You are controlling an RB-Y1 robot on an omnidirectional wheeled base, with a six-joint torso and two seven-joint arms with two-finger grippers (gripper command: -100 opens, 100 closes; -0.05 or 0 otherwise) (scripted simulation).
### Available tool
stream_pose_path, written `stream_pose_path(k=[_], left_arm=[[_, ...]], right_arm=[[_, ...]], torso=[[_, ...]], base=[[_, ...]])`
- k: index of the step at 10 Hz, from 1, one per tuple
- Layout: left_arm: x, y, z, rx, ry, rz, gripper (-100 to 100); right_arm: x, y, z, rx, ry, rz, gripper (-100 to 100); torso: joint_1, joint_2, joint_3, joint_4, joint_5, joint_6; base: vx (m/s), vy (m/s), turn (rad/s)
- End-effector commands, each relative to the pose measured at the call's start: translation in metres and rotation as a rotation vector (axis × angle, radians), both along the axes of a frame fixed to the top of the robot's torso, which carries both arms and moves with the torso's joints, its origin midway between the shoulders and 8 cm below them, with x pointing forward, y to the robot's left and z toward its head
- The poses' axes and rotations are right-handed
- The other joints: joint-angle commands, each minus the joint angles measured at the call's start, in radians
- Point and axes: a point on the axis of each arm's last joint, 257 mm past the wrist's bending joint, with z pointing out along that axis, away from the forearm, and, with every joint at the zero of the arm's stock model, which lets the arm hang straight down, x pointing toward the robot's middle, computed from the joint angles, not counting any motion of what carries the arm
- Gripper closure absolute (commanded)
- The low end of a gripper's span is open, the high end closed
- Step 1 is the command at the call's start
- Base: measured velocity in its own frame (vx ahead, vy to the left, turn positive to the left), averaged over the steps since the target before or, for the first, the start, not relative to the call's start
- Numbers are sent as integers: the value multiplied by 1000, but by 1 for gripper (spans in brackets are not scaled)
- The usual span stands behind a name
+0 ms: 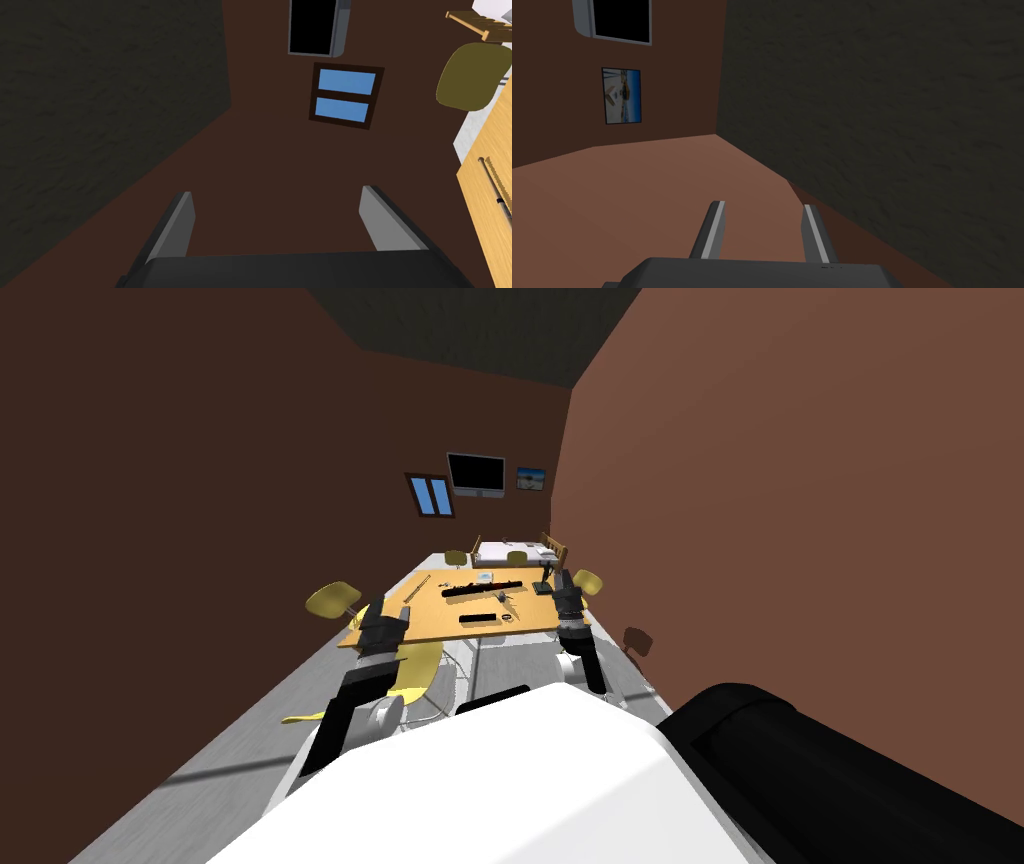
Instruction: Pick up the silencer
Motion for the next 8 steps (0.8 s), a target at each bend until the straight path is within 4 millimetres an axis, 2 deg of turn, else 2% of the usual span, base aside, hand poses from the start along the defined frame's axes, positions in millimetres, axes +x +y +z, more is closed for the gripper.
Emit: stream_pose_path(k=[1,4,5,8], left_arm=[[11,0,-20,12,63,-4,-100],[34,4,-58,27,181,-5,-100],[34,4,-59,27,182,-5,-100],[55,10,-99,36,304,1,-100]], right_arm=[[0,0,0,0,0,0,0],[0,0,0,0,0,0,0],[0,0,0,0,0,0,0],[0,0,0,0,0,0,0]], torso=[[0,0,0,0,0,0],[-1,0,0,0,0,0],[-1,0,0,0,0,0],[0,0,0,0,0,0]], base=[[49,-40,-28],[48,-38,-33],[35,-24,-5],[46,-31,-33]])
